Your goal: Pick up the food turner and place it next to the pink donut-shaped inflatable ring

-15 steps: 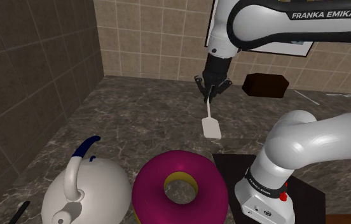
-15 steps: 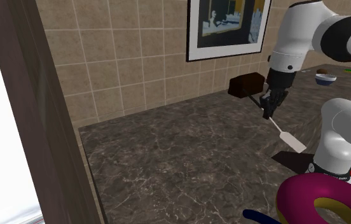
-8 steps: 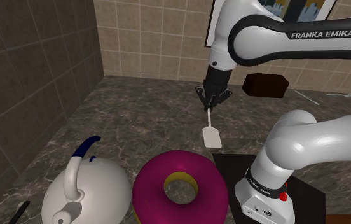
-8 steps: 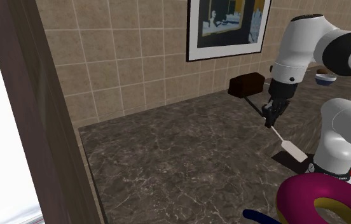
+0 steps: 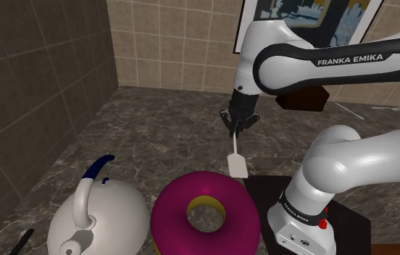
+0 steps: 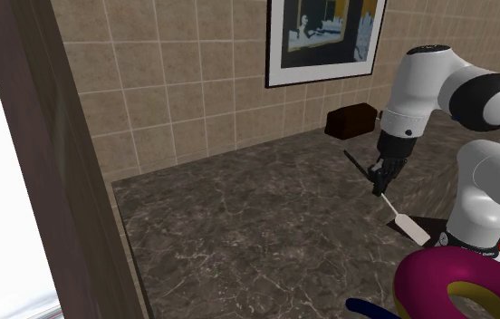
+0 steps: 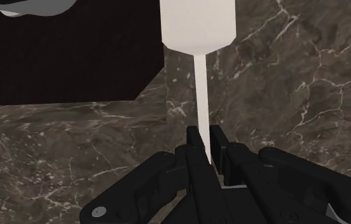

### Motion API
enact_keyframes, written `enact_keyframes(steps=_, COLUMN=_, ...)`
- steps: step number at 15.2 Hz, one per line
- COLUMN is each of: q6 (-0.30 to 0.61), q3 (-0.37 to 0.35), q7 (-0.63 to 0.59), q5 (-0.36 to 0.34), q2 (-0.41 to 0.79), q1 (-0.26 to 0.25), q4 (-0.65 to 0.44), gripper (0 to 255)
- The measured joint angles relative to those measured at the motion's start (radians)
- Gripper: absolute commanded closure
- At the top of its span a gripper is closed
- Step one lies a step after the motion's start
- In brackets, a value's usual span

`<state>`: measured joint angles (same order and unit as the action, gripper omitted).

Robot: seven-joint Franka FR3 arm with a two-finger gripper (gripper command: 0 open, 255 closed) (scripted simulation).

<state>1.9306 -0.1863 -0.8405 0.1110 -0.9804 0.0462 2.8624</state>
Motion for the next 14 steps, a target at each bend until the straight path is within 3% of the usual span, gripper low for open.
enact_keyframes(steps=14, q6=0.234, q3=-0.034, q7=-0.009, q5=0.033, q2=0.082, q1=-0.017, q4=0.153, gripper=255)
